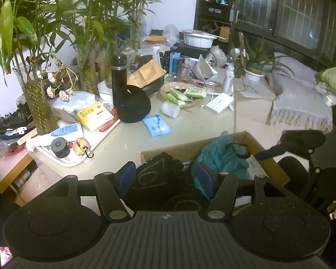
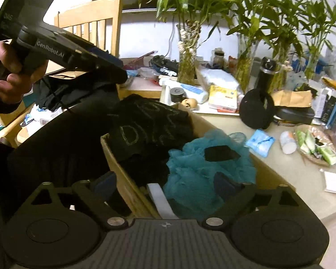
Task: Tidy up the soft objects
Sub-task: 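Move the right gripper toward the blue wet-wipes pack on the table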
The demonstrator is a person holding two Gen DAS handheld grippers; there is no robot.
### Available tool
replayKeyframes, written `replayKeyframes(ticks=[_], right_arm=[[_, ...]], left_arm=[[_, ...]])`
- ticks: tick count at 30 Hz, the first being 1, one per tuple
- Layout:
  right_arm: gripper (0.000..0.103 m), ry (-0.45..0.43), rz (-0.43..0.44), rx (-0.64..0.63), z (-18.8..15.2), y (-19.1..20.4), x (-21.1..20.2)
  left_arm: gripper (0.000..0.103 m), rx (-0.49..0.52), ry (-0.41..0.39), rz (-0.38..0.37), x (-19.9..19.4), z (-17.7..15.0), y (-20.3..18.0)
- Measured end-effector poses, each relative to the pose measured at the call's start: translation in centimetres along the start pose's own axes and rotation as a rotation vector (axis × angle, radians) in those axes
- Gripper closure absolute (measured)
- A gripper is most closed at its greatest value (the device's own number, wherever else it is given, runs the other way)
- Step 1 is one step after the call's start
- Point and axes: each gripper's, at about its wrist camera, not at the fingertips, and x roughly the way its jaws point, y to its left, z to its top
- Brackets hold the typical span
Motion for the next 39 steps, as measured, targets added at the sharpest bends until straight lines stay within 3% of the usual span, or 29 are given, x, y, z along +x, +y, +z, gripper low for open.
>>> replayKeyframes(ticks=[15, 39], right_arm=[[0.000, 0.018, -0.119, 0.178, -1.3, -4.0, -1.1], [0.000, -0.084, -0.216, 0.389, 0.6, -13.3, -0.8]], left_arm=[[0.043, 0.015, 0.020, -0.013, 1.7, 0.3, -0.5], [0.044, -0.004, -0.037, -0.022, 5.8, 4.2, 1.1]])
